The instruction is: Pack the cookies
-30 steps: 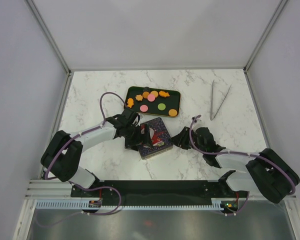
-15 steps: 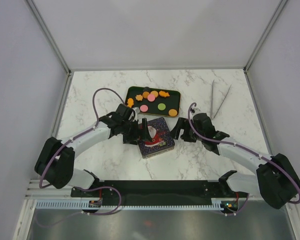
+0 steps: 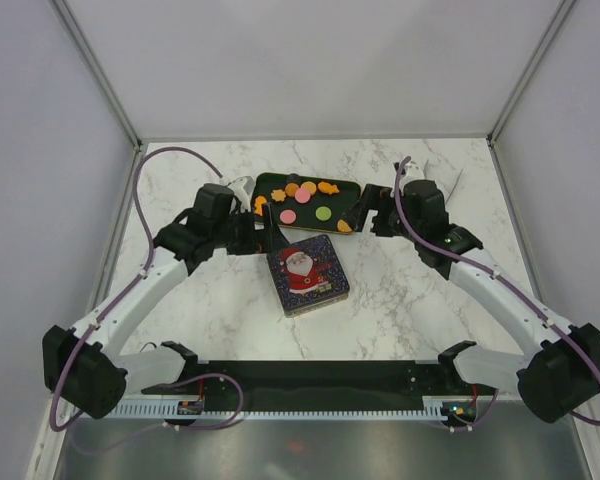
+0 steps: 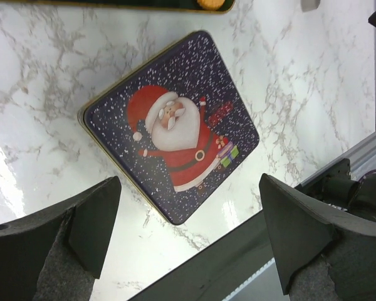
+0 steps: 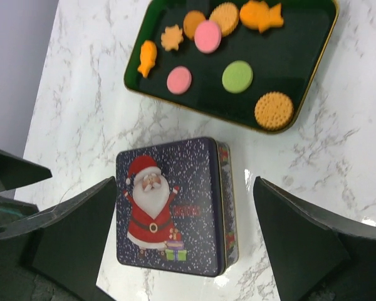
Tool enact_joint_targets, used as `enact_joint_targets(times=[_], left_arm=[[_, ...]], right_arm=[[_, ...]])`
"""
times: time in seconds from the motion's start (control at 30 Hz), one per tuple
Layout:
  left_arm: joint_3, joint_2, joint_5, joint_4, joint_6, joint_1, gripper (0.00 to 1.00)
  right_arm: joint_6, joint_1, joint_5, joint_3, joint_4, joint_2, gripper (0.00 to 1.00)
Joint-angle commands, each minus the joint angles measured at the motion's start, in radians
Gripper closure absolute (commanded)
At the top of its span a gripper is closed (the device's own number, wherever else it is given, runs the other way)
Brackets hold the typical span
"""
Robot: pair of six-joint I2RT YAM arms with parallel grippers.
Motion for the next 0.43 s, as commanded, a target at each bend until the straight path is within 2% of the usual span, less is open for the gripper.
enact_joint_targets(times=[0.0, 0.13, 0.4], left_arm=[[0.053, -0.071, -0.053, -0.023, 0.081, 0.002, 0.00], [0.053, -0.123, -0.059, -0.030, 0.092, 0.002, 0.00], [0.027, -0.169, -0.042, -0.029, 0.099, 0.002, 0.00]], right_arm=[[-0.047, -0.003, 0.112, 0.074, -0.034, -0.049, 0.02], [-0.042, -0.002, 0.247, 0.074, -0.043, -0.084, 0.02], [-0.053, -0.002, 0.298, 0.050, -0.044, -0.113, 0.02]])
